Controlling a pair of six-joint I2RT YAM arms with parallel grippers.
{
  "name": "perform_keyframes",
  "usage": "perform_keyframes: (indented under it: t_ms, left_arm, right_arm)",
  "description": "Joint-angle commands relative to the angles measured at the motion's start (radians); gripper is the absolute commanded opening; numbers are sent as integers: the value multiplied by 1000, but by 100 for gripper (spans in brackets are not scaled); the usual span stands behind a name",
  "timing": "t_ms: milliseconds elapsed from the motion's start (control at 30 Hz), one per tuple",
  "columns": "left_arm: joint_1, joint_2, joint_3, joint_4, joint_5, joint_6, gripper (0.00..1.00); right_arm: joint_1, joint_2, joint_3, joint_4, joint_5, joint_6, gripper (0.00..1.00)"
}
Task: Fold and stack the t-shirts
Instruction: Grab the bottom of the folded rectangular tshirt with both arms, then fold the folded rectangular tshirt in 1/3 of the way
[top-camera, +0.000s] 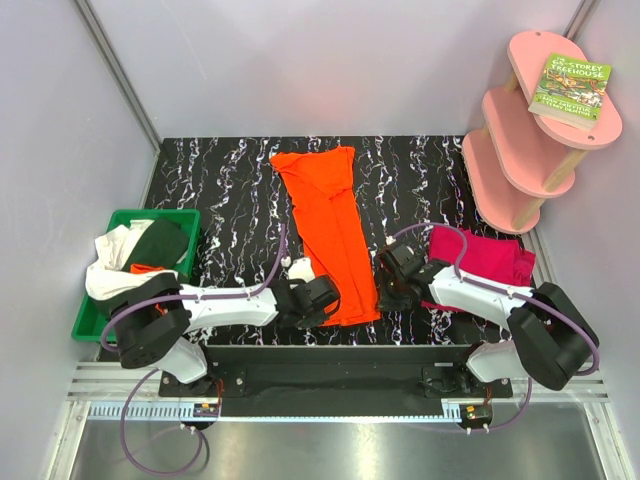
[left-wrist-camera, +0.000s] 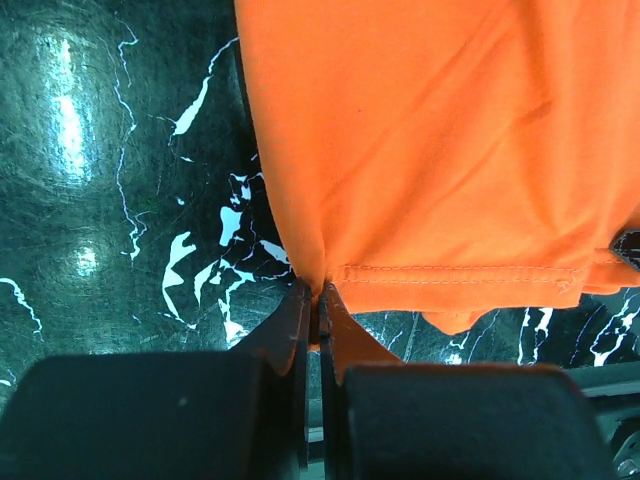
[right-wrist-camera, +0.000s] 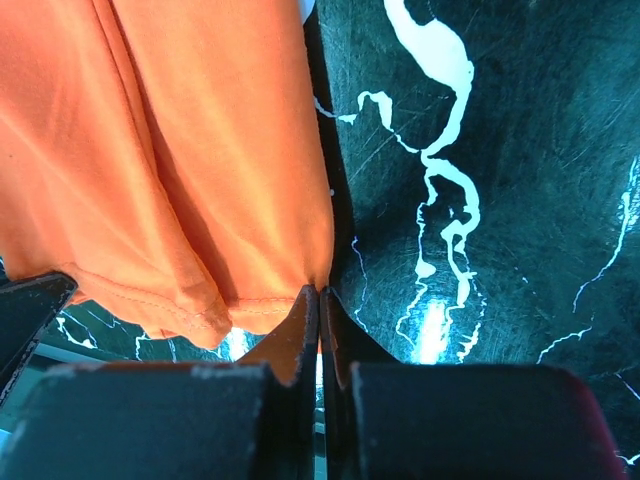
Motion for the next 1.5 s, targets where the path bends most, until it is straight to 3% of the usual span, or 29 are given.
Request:
perform_keyframes:
  t_ms: [0,200,467,633,1033,1467]
  left_arm:
    - [-12,-26,-21,-42,9,7,0]
    - [-28,-42,-38,-88,26,42,0]
    - [-34,-174,-147,-150,6,10,0]
    - [-32,-236,-178,-174,-17,-5,0]
    - [-49,-380,-44,-292,-193,31,0]
    - [-22,-365,75,-325,-362,128,0]
  right_arm:
    - [21,-11,10,-2,9,30,0]
    - [78,-22,4,1,1,84,0]
    - [248,55,21,50,7,182,0]
    - [258,55,32,53,32,190,0]
    - [256,-166,81,-58,305,155,0]
    - [253,-66,213,-65,389,72,0]
